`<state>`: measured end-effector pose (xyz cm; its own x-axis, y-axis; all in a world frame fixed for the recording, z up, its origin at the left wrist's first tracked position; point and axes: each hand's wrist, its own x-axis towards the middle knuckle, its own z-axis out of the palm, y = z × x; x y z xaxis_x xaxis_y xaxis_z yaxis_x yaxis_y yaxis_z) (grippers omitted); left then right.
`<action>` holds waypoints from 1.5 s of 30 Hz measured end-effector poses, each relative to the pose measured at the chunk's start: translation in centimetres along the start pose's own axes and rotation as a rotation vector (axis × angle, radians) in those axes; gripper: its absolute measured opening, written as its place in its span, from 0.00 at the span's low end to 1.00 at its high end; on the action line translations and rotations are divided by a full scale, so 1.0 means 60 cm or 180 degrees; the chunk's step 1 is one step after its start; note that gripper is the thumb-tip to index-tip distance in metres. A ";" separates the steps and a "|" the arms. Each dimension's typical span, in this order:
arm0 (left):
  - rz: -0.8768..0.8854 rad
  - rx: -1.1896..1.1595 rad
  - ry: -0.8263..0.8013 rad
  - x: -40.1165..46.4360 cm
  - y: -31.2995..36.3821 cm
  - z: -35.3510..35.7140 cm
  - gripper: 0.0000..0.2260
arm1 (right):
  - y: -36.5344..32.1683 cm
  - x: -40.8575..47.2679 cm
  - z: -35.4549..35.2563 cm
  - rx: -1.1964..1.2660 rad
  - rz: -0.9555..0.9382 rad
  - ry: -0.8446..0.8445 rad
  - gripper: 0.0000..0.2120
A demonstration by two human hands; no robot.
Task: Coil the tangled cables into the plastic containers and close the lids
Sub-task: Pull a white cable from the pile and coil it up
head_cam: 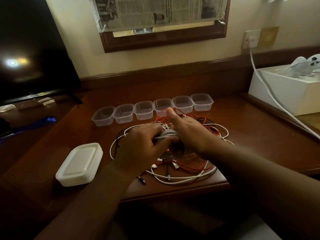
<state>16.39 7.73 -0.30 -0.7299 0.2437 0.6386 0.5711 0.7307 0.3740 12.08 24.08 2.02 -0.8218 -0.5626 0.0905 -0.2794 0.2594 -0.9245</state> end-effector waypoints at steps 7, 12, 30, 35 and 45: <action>-0.0680 -0.0900 -0.0028 0.020 -0.003 0.011 0.11 | 0.017 0.022 -0.011 0.0004 -0.0133 0.0500 0.26; -0.1350 -0.1426 0.0131 0.042 -0.054 0.024 0.24 | 0.039 0.047 -0.030 0.2063 0.0494 0.0160 0.15; -0.1738 -0.1657 0.0726 0.179 -0.182 0.161 0.24 | 0.127 0.240 -0.075 0.2339 0.0382 0.0589 0.07; -0.1665 -0.1862 0.0666 0.168 -0.209 0.185 0.17 | 0.175 0.261 -0.069 0.2606 0.0329 0.0648 0.09; -0.1538 -0.1542 0.1097 0.160 -0.208 0.168 0.05 | 0.171 0.240 -0.085 0.3262 -0.0277 0.0878 0.11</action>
<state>-1.52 7.38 -5.61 -0.8274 -0.3027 0.4731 0.3771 0.3248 0.8674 -5.16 22.67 -4.27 -0.9391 -0.3167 0.1332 0.1033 -0.6301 -0.7696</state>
